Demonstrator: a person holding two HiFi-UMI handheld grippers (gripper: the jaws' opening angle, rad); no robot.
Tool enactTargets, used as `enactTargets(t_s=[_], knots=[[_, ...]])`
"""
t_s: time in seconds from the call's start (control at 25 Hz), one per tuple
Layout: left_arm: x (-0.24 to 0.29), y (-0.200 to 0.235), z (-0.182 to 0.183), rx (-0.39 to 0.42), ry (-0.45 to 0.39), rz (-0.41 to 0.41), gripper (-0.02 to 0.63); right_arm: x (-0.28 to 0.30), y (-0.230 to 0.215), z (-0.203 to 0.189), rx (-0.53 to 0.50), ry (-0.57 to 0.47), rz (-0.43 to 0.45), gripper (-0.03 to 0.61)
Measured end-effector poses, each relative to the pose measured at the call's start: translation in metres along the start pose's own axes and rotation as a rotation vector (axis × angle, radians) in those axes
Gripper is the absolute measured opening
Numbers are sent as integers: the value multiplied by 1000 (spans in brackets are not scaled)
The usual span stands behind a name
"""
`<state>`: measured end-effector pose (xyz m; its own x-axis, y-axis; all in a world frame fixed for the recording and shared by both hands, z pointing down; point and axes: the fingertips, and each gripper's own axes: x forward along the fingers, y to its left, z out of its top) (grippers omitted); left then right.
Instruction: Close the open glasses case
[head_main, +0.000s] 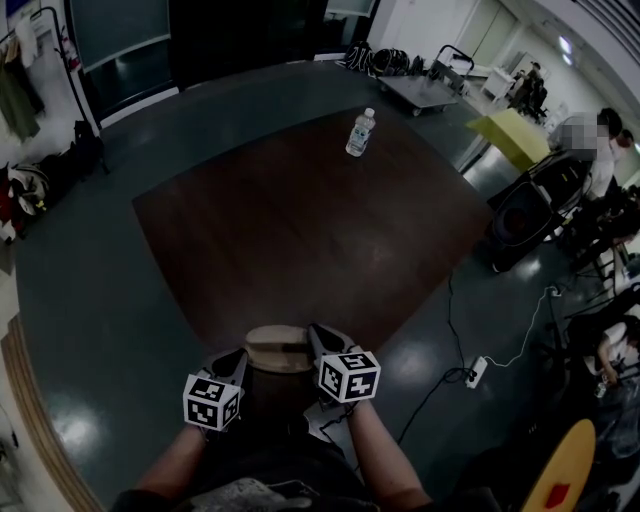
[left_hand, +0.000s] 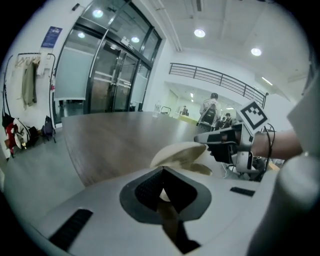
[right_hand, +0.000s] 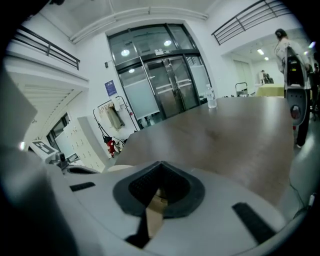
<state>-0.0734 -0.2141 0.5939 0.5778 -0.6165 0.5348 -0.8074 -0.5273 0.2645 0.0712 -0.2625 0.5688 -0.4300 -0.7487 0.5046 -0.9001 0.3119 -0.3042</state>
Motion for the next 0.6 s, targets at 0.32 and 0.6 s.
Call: enactTargets(t_s=[0.32,0.6], knots=[[0,-8,17,61,-30,0,9,-12,8,-32,-7,51,33,-12],[5,-16,-7,68,35,3,9,-17,13,-46,-6,66,47,-12]])
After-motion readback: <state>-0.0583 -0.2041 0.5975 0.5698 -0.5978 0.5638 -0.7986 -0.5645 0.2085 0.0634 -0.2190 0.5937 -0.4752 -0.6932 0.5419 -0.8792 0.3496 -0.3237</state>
